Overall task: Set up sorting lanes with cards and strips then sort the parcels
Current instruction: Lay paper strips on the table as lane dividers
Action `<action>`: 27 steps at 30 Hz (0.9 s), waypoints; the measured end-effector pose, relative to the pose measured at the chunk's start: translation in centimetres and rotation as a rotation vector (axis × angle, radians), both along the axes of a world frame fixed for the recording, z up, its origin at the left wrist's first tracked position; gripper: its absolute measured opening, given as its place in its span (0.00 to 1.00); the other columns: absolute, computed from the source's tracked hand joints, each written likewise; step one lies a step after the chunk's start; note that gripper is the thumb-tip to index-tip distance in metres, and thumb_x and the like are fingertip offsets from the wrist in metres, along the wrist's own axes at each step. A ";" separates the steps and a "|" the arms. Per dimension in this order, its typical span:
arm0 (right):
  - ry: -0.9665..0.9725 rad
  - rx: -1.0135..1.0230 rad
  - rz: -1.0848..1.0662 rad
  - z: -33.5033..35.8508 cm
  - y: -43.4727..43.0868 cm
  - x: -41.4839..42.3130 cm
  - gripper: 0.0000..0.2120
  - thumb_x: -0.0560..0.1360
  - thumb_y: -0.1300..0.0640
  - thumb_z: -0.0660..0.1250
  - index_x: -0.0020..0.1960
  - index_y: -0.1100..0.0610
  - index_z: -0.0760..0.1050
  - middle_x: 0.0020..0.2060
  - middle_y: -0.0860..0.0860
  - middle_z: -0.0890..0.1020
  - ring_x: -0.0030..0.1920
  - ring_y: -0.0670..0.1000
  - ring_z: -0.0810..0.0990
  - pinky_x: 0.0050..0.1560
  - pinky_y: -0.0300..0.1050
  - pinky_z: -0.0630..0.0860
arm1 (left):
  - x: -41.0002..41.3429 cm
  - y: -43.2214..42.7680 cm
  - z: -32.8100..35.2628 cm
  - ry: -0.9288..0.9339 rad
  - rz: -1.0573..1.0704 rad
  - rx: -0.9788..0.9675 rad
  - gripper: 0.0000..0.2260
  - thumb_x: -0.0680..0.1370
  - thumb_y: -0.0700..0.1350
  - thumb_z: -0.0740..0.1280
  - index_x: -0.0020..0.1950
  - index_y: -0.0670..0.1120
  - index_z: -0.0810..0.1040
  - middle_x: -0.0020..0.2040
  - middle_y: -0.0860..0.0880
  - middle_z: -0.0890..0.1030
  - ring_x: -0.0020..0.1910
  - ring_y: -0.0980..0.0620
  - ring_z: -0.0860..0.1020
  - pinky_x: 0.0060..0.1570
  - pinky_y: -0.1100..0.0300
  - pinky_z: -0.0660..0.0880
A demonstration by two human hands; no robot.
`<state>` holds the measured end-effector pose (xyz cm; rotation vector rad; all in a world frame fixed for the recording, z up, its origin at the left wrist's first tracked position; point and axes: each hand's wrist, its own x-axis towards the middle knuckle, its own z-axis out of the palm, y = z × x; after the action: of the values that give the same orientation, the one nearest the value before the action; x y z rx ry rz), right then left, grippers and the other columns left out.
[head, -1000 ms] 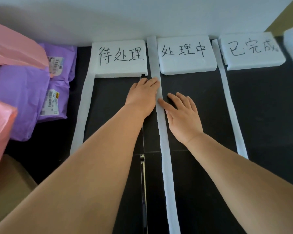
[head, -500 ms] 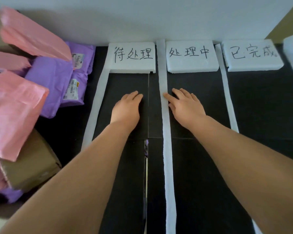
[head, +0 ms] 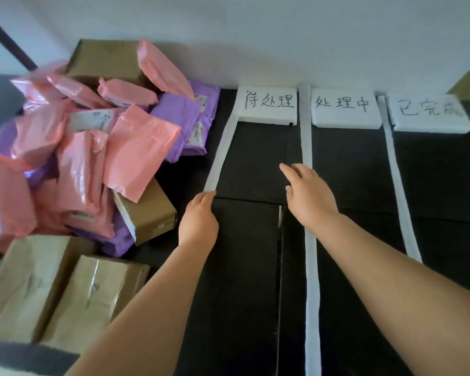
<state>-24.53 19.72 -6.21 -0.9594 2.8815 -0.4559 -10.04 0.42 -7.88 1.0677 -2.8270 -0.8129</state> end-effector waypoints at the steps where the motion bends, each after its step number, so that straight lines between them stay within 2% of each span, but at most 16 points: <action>1: 0.014 0.000 0.012 0.2 -0.3 1.2 0.26 0.81 0.58 0.63 0.78 0.52 0.62 0.70 0.53 0.71 0.66 0.54 0.73 0.61 0.50 0.76 | 1.2 0.2 -0.1 0.008 0.035 0.053 0.28 0.77 0.32 0.58 0.76 0.51 0.66 0.75 0.52 0.67 0.72 0.49 0.67 0.68 0.53 0.69; 5: -0.032 0.027 -0.004 0.8 -2.5 6.1 0.25 0.82 0.55 0.61 0.78 0.51 0.61 0.71 0.53 0.70 0.69 0.54 0.71 0.64 0.50 0.75 | 5.5 0.3 -0.2 0.017 0.038 0.153 0.29 0.78 0.31 0.58 0.77 0.53 0.65 0.76 0.54 0.66 0.74 0.51 0.66 0.71 0.55 0.67; 9: -0.130 -0.006 -0.072 0.6 -4.8 11.5 0.24 0.82 0.55 0.62 0.77 0.50 0.63 0.71 0.52 0.70 0.70 0.53 0.70 0.65 0.49 0.74 | 7.6 -1.2 0.2 -0.015 -0.003 0.188 0.30 0.78 0.32 0.63 0.77 0.53 0.64 0.77 0.52 0.65 0.75 0.51 0.64 0.73 0.53 0.66; 15: -0.344 -0.026 -0.209 -0.6 -6.0 19.2 0.20 0.81 0.53 0.64 0.72 0.50 0.70 0.66 0.50 0.75 0.64 0.50 0.76 0.62 0.48 0.77 | 9.9 -3.4 1.0 -0.152 -0.023 0.248 0.25 0.81 0.36 0.61 0.76 0.51 0.66 0.73 0.48 0.70 0.69 0.47 0.72 0.66 0.51 0.73; 20: -0.612 0.033 -0.325 -2.2 -8.0 23.2 0.23 0.79 0.52 0.67 0.73 0.47 0.68 0.60 0.48 0.79 0.57 0.48 0.80 0.58 0.45 0.77 | 10.9 -3.3 0.6 -0.204 0.025 0.350 0.22 0.82 0.37 0.58 0.76 0.49 0.67 0.71 0.46 0.73 0.65 0.46 0.75 0.59 0.54 0.75; 22: -0.665 0.011 -0.355 -2.9 -8.6 24.4 0.26 0.78 0.52 0.69 0.74 0.48 0.67 0.52 0.45 0.80 0.49 0.44 0.80 0.52 0.41 0.77 | 11.2 -3.2 0.4 -0.181 0.058 0.402 0.21 0.82 0.37 0.58 0.75 0.49 0.68 0.71 0.46 0.73 0.65 0.46 0.75 0.58 0.54 0.75; 24: -0.695 -0.045 -0.390 -3.4 -9.2 25.6 0.28 0.77 0.52 0.71 0.74 0.49 0.67 0.42 0.42 0.78 0.40 0.41 0.77 0.42 0.34 0.72 | 11.6 -3.0 0.1 -0.164 0.108 0.462 0.20 0.83 0.38 0.59 0.75 0.50 0.68 0.69 0.45 0.74 0.62 0.46 0.77 0.55 0.55 0.77; 27: -0.787 -0.165 -0.467 -3.9 -10.0 26.9 0.28 0.76 0.56 0.72 0.74 0.50 0.67 0.40 0.43 0.78 0.39 0.42 0.78 0.36 0.32 0.68 | 11.9 -2.9 -0.5 -0.143 0.189 0.571 0.20 0.82 0.38 0.61 0.74 0.50 0.70 0.66 0.45 0.77 0.59 0.46 0.79 0.56 0.52 0.80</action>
<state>2.39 9.70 -10.14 -0.0371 2.3113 -0.8725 1.83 -2.47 -8.35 1.4717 -2.5945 -1.6351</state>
